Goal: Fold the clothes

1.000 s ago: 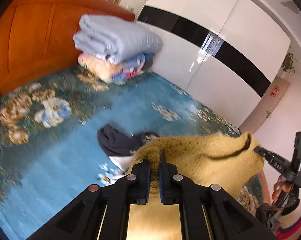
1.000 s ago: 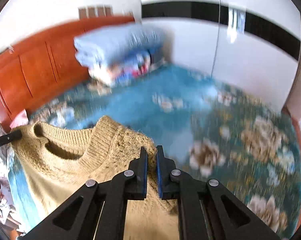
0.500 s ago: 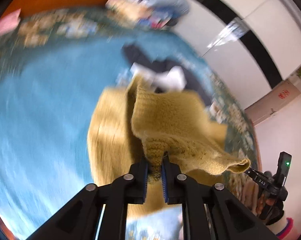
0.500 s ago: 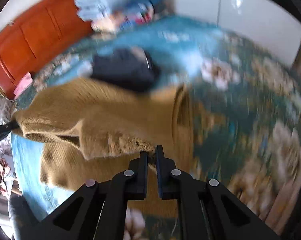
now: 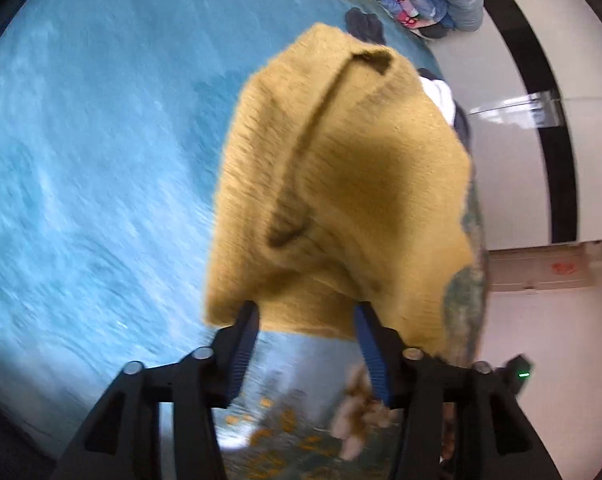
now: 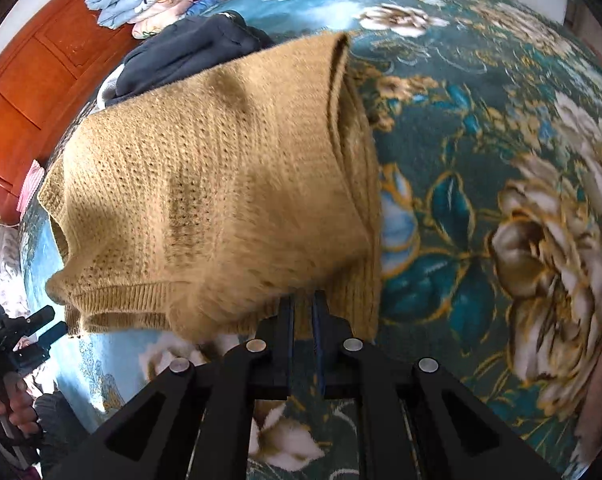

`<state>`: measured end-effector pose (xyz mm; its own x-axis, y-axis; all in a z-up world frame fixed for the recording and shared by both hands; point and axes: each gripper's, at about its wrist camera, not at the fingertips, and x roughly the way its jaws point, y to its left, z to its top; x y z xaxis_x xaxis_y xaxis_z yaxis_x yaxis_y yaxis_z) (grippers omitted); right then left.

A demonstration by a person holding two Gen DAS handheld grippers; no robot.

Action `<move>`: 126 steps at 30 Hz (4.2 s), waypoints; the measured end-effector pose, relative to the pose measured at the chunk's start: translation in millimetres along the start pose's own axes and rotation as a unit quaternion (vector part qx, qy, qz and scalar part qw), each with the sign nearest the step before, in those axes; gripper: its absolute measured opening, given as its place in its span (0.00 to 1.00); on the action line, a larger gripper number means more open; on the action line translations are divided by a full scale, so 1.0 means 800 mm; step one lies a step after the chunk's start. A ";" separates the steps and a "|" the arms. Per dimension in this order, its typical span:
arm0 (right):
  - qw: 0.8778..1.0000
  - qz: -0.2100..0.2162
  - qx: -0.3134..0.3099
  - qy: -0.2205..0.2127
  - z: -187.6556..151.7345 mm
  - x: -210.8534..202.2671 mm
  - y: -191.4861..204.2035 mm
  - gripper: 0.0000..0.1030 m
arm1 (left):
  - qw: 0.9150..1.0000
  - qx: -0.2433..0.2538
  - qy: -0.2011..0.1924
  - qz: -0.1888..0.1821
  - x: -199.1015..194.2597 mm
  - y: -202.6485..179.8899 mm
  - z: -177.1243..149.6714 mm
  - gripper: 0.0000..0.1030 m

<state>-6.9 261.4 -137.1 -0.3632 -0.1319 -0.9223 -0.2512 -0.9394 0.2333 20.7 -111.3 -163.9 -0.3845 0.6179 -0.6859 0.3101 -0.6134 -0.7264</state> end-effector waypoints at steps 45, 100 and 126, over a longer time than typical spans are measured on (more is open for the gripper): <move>0.938 0.248 0.243 -0.004 0.049 0.024 -0.060 0.09 | 0.999 -0.048 0.013 0.013 0.025 -0.036 0.020 0.10; 0.948 0.213 0.234 0.015 0.060 0.039 -0.105 0.20 | 0.995 -0.031 -0.008 0.096 0.001 -0.009 0.056 0.17; 0.921 0.330 0.183 -0.097 0.113 -0.173 -0.083 0.18 | 0.994 0.082 -0.067 -0.029 -0.183 -0.196 0.096 0.17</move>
<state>-20.9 370.8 2.7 -0.6894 -0.5444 -0.4778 -0.1912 -0.4995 0.8450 -38.7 -143.4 53.6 -0.5130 0.5901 -0.6234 0.1433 -0.6572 -0.7400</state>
